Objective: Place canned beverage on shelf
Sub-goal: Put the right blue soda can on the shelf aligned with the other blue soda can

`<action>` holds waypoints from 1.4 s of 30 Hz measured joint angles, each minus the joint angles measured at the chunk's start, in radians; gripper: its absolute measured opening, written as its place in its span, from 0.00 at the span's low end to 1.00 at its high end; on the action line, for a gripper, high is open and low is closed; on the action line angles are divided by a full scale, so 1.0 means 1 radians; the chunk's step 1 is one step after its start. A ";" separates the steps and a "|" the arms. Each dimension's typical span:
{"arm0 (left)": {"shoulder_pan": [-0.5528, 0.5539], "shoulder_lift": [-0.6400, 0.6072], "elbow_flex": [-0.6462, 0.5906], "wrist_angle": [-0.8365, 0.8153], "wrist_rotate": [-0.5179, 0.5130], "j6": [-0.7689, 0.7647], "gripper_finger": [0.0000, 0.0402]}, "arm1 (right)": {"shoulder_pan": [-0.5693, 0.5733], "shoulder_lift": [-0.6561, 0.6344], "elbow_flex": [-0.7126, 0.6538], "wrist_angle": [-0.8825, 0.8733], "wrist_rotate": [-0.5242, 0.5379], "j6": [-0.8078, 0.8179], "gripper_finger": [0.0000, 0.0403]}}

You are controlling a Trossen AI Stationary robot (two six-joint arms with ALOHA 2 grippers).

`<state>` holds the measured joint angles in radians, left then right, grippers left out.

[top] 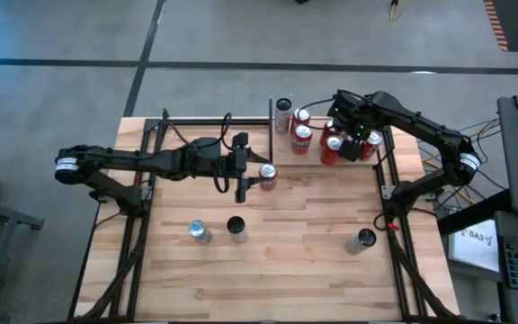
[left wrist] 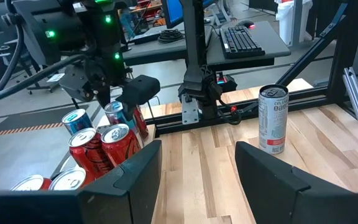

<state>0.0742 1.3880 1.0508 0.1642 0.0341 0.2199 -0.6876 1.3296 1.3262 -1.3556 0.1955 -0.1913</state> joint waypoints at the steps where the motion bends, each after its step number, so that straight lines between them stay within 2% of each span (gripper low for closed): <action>1: 0.000 0.000 0.000 0.000 0.000 0.000 0.47 | 0.000 0.000 0.000 0.000 0.000 0.000 0.68; 13: 0.000 0.000 0.000 0.000 0.000 0.000 0.47 | 0.000 0.000 0.008 -0.011 0.003 0.016 0.66; 25: 0.000 0.000 0.000 0.009 0.000 0.000 0.47 | 0.000 0.000 0.155 -0.081 0.016 0.029 0.65; 29: 0.000 0.000 0.000 0.008 0.000 0.000 0.47 | 0.002 -0.010 0.187 -0.111 -0.011 0.061 0.63; 36: 0.000 0.000 0.000 0.007 0.000 0.015 0.47 | 0.018 -0.054 0.186 -0.127 -0.150 0.086 0.50; 42: 0.000 0.000 0.000 0.007 0.000 0.049 0.47 | 0.024 -0.084 0.158 -0.136 -0.225 0.088 0.28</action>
<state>0.0742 1.3880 1.0512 0.1711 0.0341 0.2693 -0.6632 1.2457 1.4841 -1.4918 -0.0295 -0.1036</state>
